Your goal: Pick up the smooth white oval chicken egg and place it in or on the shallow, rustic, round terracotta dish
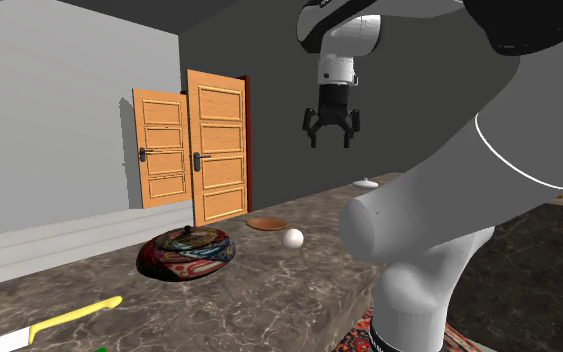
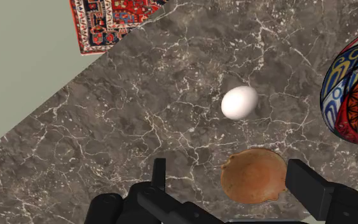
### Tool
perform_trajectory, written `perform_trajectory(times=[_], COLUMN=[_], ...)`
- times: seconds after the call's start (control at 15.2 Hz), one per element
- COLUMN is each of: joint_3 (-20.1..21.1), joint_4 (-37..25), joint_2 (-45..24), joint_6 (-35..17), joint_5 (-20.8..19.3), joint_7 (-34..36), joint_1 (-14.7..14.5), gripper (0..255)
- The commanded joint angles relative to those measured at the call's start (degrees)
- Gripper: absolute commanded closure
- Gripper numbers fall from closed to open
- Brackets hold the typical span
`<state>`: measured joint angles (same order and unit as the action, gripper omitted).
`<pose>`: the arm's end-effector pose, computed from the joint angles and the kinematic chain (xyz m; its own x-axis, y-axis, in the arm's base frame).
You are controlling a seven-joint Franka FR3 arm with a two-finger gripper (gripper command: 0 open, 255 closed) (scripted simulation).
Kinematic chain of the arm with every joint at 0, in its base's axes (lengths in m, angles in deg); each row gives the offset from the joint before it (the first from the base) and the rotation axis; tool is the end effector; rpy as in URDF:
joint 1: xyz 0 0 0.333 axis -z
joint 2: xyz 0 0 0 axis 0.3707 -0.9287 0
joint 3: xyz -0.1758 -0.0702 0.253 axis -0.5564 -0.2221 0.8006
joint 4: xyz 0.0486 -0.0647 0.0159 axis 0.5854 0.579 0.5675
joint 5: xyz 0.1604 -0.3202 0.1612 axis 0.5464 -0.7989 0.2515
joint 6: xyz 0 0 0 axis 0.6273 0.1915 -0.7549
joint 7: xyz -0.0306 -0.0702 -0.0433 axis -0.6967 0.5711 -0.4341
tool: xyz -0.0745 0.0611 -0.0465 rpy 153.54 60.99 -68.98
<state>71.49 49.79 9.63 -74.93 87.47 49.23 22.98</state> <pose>0.3070 -0.0045 0.6000 0.9885 -0.1265 0.0823 -0.1259 -0.9920 -0.0120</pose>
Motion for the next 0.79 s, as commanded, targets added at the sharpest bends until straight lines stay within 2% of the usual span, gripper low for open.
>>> perform_trajectory(times=[0.0,0.4,0.73], joint_3=[0.0,3.62,7.38], joint_4=[0.0,13.21,22.27], joint_2=[0.0,3.26,2.78], joint_6=[0.0,-12.38,-24.01], joint_5=[0.0,2.7,5.44], joint_7=[0.0,5.19,9.73], joint_1=[0.0,-0.67,-1.82], gripper=[0,0,0])
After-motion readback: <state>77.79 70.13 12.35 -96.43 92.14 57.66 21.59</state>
